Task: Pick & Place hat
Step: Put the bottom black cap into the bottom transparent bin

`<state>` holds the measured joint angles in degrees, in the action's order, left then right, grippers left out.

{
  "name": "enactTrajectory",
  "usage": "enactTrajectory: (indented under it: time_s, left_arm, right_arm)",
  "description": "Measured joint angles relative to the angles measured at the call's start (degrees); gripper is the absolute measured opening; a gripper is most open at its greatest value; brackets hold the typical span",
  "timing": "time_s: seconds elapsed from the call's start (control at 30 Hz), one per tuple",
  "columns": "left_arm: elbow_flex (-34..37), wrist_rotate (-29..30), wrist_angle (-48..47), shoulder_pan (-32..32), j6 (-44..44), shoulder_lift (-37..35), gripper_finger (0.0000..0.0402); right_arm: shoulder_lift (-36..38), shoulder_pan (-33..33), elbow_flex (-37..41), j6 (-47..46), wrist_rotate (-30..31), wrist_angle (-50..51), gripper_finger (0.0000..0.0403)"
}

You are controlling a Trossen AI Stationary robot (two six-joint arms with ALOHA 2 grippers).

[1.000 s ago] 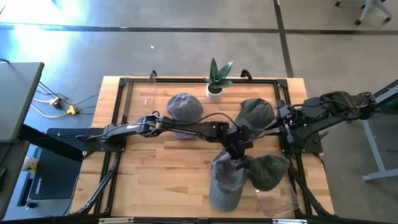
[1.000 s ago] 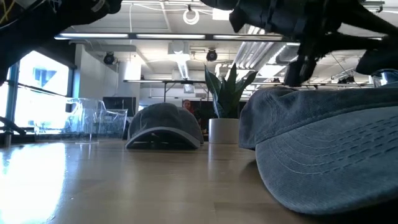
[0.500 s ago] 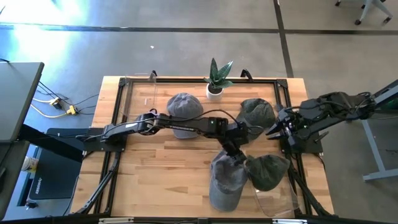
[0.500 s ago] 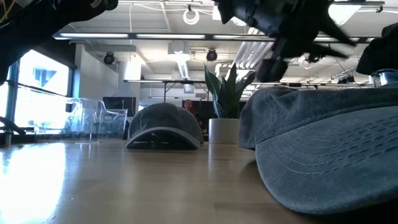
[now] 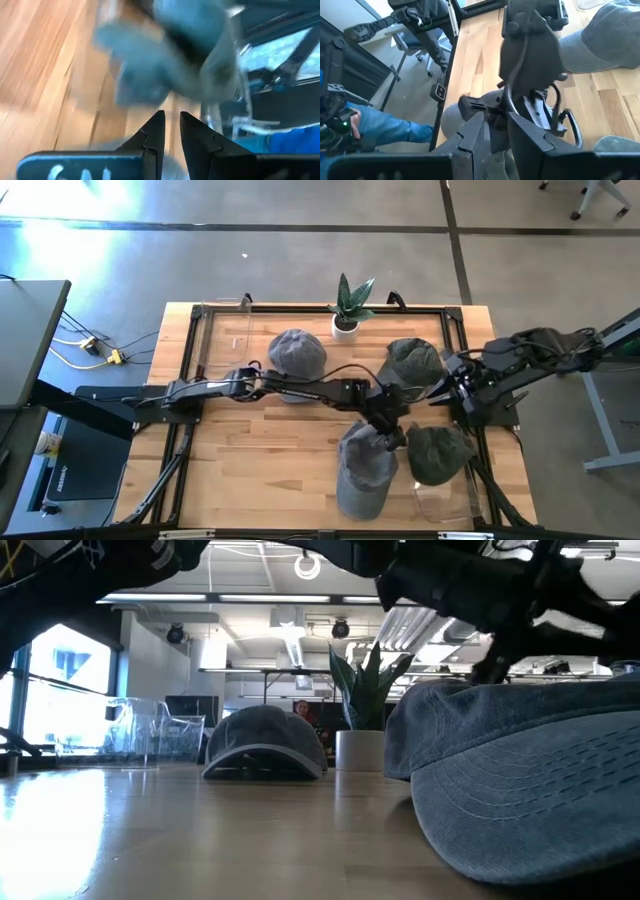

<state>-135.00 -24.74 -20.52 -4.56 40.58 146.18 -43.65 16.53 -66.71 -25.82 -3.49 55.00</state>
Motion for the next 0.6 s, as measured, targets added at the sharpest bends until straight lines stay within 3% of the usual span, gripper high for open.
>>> enactTrajectory:
  time_s: [0.27, 0.43, 0.6]
  left_arm:
    - [0.2, 2.36, 6.68, 0.51, -1.05, 0.38, 0.0055]
    - [0.24, 2.31, 0.21, 1.95, -2.72, -1.34, 0.0055]
    - [0.01, 2.81, -12.42, 2.75, -6.7, -7.77, 0.0055]
  right_arm:
    - [0.13, 0.0, -0.01, -6.27, -1.21, 2.67, 0.0083]
    - [0.13, -0.02, 0.01, -14.11, -2.65, 12.9, 0.0095]
    - [0.11, -0.02, 2.55, -17.48, -5.93, 20.06, 0.0151]
